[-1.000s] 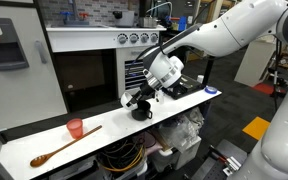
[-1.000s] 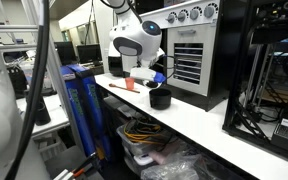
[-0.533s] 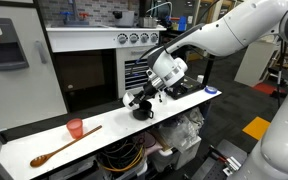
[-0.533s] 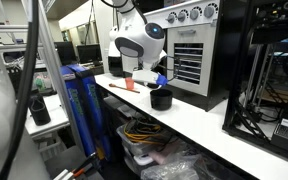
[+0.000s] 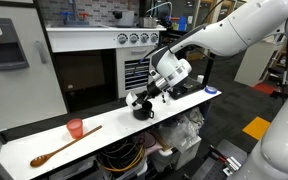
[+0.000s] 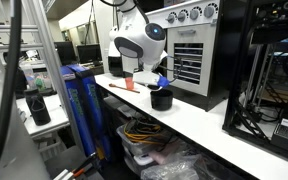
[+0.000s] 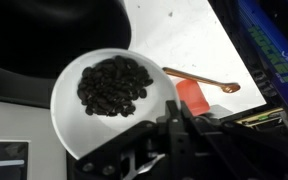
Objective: Pour the contents in the white bowl into the black mug
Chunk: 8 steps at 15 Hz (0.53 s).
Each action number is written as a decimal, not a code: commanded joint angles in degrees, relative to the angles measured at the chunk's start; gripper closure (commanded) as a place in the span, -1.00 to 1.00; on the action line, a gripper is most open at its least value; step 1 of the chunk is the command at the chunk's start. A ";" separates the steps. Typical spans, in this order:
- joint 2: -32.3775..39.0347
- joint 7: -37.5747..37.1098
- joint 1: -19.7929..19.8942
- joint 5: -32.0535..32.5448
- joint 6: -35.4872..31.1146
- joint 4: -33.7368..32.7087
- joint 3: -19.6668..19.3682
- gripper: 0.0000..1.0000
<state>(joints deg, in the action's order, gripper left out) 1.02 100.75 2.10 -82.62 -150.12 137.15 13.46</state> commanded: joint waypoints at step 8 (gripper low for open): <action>-4.00 11.28 0.92 -7.61 3.58 4.78 -1.61 0.98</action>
<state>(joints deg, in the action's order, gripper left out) -1.15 107.14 2.10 -87.46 -149.50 140.08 12.84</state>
